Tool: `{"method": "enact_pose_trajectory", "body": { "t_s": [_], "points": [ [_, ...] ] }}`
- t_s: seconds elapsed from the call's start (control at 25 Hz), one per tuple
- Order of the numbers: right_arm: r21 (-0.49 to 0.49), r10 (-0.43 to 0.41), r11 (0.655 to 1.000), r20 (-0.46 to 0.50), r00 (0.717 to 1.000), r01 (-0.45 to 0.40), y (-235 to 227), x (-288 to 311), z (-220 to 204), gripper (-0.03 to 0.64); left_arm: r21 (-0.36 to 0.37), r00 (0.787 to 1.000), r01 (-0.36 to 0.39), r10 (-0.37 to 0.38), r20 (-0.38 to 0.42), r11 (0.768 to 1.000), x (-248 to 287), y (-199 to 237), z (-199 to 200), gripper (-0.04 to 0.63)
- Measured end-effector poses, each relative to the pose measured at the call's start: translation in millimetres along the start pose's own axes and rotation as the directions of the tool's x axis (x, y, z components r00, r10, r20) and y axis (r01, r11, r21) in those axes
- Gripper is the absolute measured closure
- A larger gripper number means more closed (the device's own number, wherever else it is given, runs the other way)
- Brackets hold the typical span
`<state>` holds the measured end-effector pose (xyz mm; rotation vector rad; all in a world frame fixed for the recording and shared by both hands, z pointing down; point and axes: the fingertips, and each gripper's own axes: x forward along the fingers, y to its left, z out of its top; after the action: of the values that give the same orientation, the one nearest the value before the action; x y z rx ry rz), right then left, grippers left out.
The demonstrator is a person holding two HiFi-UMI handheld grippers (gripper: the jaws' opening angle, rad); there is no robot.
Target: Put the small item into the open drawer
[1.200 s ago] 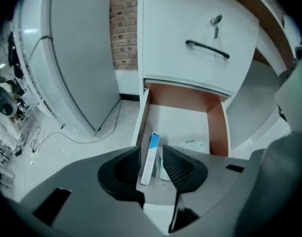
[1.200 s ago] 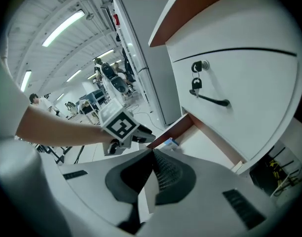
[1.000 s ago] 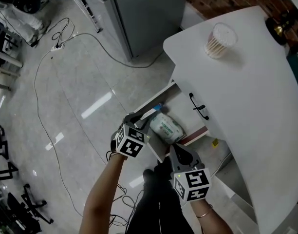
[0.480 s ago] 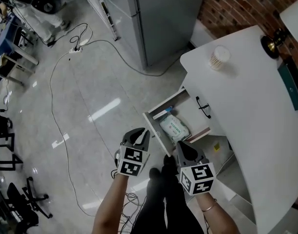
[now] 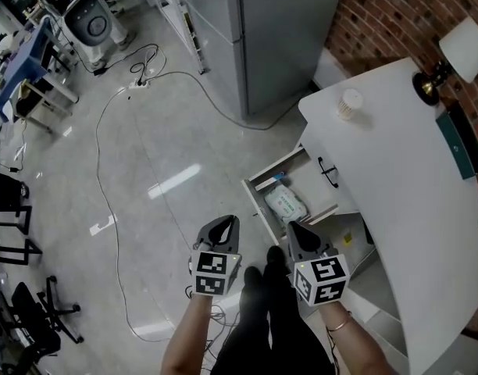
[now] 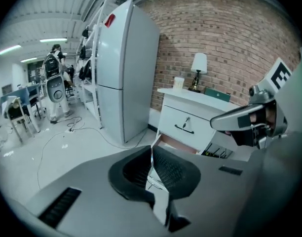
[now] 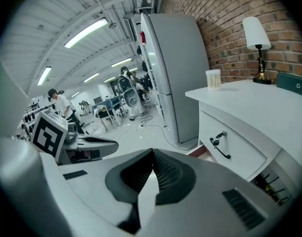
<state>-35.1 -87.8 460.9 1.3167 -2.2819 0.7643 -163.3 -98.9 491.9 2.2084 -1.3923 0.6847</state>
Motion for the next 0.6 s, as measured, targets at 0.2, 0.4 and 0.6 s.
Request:
{"method": "enact_pose_trajectory", "body": {
  "t_s": [0.2,0.4,0.6],
  "points": [
    [-0.031,0.022,0.999,0.015,1.0,-0.022,19.9,-18.5,22.6,0.611,-0.046,0.998,-0.048,0.05,0.042,0.998,-40.8,11.3,17.1,0.563],
    [-0.064,0.049,0.997,0.059,0.997,-0.045,47.2,-38.6,50.2,0.611,-0.093,0.991,-0.094,0.103,0.09,0.991,-82.0,30.2,34.9,0.565],
    [-0.093,0.087,0.993,0.099,0.991,-0.077,74.6,-64.0,75.6,0.611,-0.155,0.976,-0.143,0.166,0.141,0.977,-127.7,41.6,51.8,0.566]
  ]
}}
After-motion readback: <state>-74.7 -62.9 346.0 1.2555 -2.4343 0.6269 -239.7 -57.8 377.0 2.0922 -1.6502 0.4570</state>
